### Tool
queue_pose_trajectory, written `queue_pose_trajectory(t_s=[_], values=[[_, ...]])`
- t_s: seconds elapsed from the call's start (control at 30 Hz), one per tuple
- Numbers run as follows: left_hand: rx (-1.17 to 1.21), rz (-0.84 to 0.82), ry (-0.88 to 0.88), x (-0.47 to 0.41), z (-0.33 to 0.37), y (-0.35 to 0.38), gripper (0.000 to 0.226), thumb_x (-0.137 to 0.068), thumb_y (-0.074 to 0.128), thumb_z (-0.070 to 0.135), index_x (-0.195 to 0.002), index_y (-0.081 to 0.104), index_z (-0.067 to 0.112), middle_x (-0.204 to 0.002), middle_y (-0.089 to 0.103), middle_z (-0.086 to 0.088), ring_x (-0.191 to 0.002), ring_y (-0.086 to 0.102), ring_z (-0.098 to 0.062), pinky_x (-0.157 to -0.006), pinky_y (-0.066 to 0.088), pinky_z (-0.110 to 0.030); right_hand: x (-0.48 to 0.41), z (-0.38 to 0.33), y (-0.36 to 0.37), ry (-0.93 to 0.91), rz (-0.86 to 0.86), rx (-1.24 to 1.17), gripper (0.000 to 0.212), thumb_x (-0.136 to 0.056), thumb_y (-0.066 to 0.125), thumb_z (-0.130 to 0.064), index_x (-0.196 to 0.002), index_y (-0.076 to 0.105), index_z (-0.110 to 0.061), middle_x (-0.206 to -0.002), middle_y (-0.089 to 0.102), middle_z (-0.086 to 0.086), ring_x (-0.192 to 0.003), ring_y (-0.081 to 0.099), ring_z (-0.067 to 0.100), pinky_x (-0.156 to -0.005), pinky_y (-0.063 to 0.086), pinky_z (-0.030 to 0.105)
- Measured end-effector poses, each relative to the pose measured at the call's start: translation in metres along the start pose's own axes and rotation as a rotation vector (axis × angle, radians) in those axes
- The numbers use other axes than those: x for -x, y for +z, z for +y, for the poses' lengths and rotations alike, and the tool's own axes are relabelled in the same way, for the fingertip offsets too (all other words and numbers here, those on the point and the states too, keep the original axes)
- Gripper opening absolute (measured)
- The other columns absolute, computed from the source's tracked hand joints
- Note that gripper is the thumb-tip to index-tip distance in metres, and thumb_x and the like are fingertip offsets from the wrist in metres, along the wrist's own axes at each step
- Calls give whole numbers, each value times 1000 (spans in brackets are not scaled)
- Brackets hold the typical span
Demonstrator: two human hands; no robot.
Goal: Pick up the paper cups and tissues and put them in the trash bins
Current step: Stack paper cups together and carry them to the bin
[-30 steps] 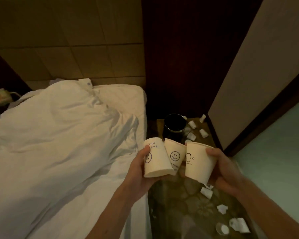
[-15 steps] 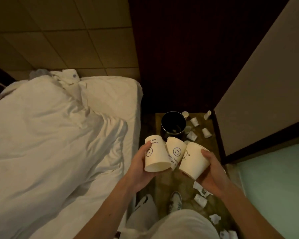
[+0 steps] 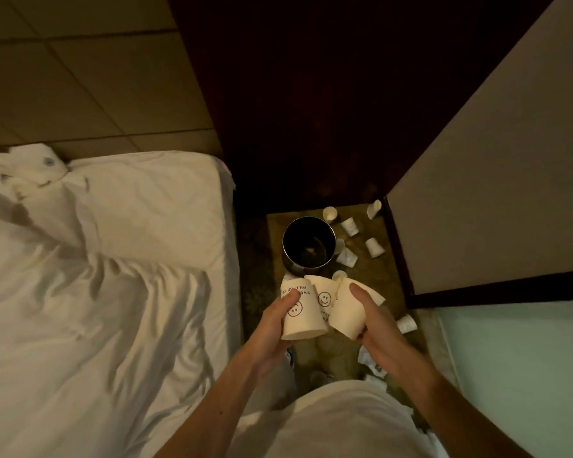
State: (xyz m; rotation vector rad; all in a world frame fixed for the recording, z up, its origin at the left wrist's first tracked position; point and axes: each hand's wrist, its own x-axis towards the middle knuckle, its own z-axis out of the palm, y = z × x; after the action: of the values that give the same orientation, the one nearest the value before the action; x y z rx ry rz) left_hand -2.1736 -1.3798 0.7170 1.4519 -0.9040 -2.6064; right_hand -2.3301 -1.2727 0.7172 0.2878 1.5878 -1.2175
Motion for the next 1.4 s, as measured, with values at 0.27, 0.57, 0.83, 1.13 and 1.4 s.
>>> queue_pose_trajectory(t_s=[0.27, 0.57, 0.83, 1.13, 1.4], values=[[-63, 77, -59, -111, 43, -8, 70, -75, 71, 40, -136, 50, 14, -120, 69, -13, -109, 66, -31, -73, 56, -36, -102, -10, 34, 22, 250, 231, 86, -79, 52, -75, -145, 33, -24, -126, 59, 8, -113, 57, 30, -98, 48, 52], [-245, 76, -4, -312, 22, -34, 51, -81, 75, 36, -125, 53, 20, -112, 72, -8, -101, 70, -25, -80, 60, -42, -308, 11, 10, -15, 204, 87, 80, -73, 55, -69, -137, 44, -23, -109, 67, 6, -94, 66, 24, -70, 55, 38], [-472, 93, 137, -493, -14, -86, 50, -77, 79, 44, -117, 54, 28, -107, 74, 0, -97, 72, -20, -78, 60, -41, -483, 46, -6, -326, 153, 612, 75, -87, 43, -71, -135, 37, -13, -128, 55, 8, -105, 54, 21, -79, 47, 33], [-700, 121, 350, -587, -49, -137, 68, -82, 73, 45, -138, 45, 19, -120, 66, -3, -100, 69, -18, -84, 59, -37, -589, 58, -19, -702, 161, 1397, 53, -84, 55, -67, -75, 61, -15, -81, 66, 8, -78, 62, 27, -60, 47, 33], [-702, 188, 1029, -553, -95, -175, 17, -93, 64, 27, -108, 63, 21, -98, 66, 7, -87, 65, -8, -68, 54, -22, -572, 96, -48, -1234, -41, 1068, 24, -88, 56, -51, -87, 65, -28, -71, 61, -11, -66, 57, 5, -51, 41, 21]])
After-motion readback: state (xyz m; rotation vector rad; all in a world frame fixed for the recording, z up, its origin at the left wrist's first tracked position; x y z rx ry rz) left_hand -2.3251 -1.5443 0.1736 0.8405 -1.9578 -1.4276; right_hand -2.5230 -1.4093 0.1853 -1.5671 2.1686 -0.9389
